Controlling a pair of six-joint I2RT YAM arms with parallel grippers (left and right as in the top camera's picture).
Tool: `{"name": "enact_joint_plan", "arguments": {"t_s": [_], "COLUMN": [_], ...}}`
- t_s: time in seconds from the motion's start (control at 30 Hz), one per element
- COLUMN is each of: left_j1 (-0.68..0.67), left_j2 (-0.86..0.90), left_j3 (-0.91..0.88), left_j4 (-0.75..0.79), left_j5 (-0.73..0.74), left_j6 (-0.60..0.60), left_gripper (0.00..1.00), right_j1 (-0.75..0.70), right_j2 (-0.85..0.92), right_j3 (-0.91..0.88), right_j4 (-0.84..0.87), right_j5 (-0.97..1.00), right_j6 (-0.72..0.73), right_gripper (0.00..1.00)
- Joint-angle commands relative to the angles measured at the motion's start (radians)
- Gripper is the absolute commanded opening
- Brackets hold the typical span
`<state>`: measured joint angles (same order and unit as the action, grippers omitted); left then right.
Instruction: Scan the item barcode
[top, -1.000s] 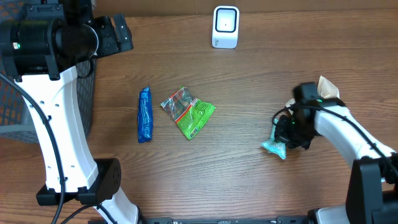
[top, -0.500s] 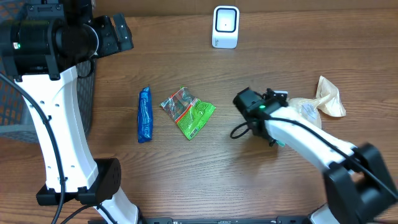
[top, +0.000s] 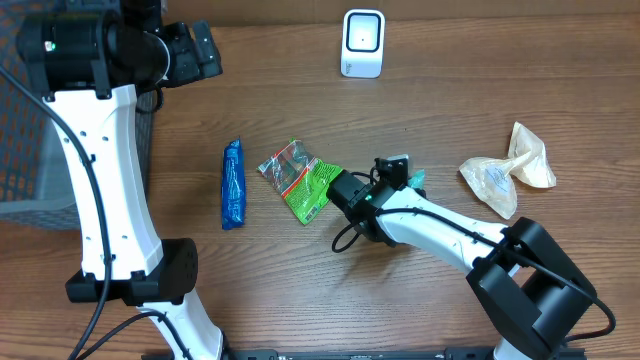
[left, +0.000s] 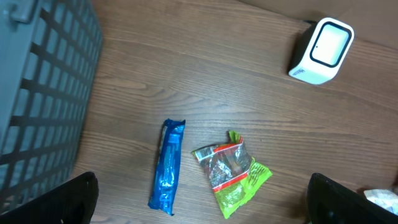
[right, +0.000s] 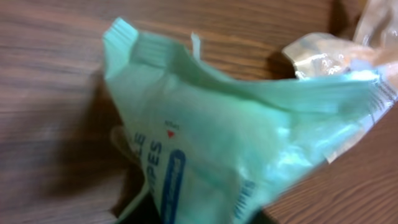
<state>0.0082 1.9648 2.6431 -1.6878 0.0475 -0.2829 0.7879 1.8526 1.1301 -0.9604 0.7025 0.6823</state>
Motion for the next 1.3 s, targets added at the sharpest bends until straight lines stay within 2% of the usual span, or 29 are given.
{"name": "enact_joint_plan", "arguments": {"t_s": [0.0, 0.2, 0.3, 0.37, 0.53, 0.63, 0.77, 0.93, 1.1, 1.27], "left_j1": [-0.003, -0.003, -0.003, -0.003, -0.005, -0.025, -0.096, -0.235, -0.381, -0.523], "left_j2": [0.014, 0.014, 0.014, 0.014, 0.016, 0.024, 0.045, 0.117, 0.232, 0.37], "left_j3": [-0.006, -0.006, -0.006, -0.006, -0.006, -0.006, -0.006, -0.006, -0.006, -0.006], "left_j4": [-0.002, 0.0, -0.002, -0.002, -0.002, -0.002, -0.002, -0.002, -0.002, -0.002], "left_j5": [0.032, 0.031, 0.031, 0.033, 0.105, 0.146, 0.167, 0.169, 0.216, 0.177], "left_j6": [-0.01, -0.009, -0.009, 0.0, 0.07, 0.105, 0.134, 0.194, 0.309, 0.367], "left_gripper": [0.99, 1.0, 1.0, 1.0, 1.0, 0.94, 0.9, 0.88, 0.89, 0.87], "right_j1": [0.013, 0.076, 0.089, 0.071, -0.065, -0.2, -0.434, -0.711, -0.919, -1.068], "right_j2": [-0.01, -0.01, -0.011, -0.014, -0.088, -0.174, -0.258, -0.265, -0.264, -0.264], "right_j3": [0.021, 0.052, 0.091, 0.141, 0.241, 0.249, 0.249, 0.236, 0.229, 0.229], "right_j4": [-0.002, -0.003, -0.037, -0.098, -0.154, -0.138, -0.135, -0.169, -0.198, -0.198], "right_j5": [-0.025, -0.032, -0.061, -0.102, -0.285, -0.459, -0.761, -1.098, -1.181, -1.184], "right_j6": [-0.01, -0.036, -0.004, 0.08, 0.1, 0.047, -0.106, -0.346, -0.449, -0.481], "right_gripper": [0.37, 0.47, 0.7, 0.75, 0.75, 0.75, 0.76, 0.76, 0.76, 0.77]}}
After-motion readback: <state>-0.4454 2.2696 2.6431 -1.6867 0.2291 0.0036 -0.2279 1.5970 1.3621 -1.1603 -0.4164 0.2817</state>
